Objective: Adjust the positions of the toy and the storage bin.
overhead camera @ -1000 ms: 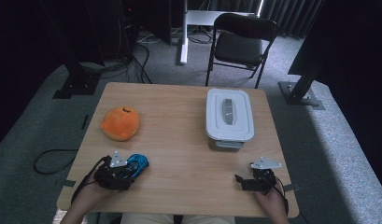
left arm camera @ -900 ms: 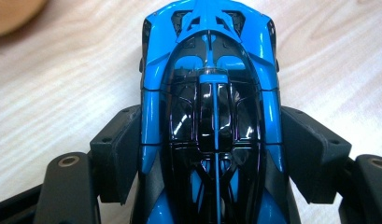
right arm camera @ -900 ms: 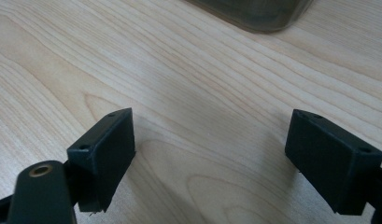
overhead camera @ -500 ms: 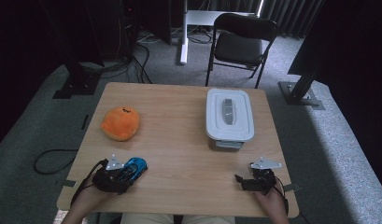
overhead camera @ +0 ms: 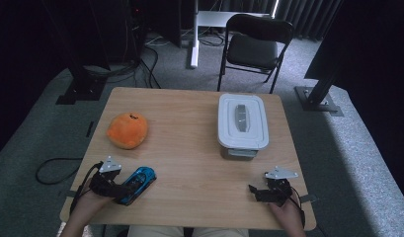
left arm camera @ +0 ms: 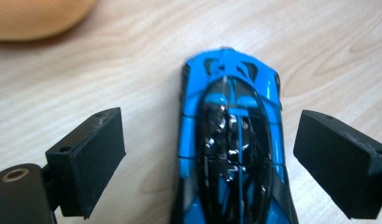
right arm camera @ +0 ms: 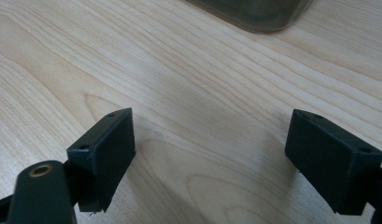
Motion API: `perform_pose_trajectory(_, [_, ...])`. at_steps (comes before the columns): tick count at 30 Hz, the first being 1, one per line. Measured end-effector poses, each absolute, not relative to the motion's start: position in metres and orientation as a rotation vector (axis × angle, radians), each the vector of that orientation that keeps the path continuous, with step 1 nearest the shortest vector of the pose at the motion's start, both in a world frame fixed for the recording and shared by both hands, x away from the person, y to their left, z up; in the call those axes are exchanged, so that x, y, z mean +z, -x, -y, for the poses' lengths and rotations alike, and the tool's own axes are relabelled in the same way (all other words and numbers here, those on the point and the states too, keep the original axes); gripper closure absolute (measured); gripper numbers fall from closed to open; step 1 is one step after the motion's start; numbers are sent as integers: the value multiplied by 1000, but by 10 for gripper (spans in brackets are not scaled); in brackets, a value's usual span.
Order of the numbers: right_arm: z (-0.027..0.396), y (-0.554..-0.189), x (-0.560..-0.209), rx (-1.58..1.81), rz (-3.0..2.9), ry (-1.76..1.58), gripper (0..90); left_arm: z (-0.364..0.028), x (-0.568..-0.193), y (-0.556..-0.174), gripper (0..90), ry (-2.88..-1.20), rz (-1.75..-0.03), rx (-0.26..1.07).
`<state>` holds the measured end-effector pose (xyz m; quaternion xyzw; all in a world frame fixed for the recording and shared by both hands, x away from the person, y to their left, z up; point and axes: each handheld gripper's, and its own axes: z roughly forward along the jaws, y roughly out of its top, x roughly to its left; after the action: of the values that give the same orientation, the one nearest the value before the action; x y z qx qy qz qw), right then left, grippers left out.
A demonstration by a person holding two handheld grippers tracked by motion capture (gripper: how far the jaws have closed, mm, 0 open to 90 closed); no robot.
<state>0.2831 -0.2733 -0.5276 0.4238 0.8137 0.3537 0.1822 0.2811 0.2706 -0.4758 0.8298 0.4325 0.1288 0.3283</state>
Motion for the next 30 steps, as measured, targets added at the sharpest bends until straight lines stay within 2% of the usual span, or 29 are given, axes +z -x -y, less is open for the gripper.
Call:
perform_pose_trajectory(1, [273, -283, -528, 998, -2297, -1196, 155, -271, -475, -282, 6, -2174, -1126, 333])
perform_pose_trajectory(7, [273, -283, -528, 998, -2297, -1196, 155, -276, -471, -294, 7, -2111, -1156, 336])
perform_pose_trajectory(10, [273, -283, -528, 998, -2297, -1196, 155, -278, -467, -301, 52, -2095, -1143, 346])
perform_pose_trajectory(13, [273, -283, -527, 997, -2298, -1198, 155, -279, -461, -309, 52, -2098, -1112, 381])
perform_pose_trajectory(30, [273, -283, -528, 997, -2297, -1196, 155, -285, -436, -376, 62, -2073, -1211, 583])
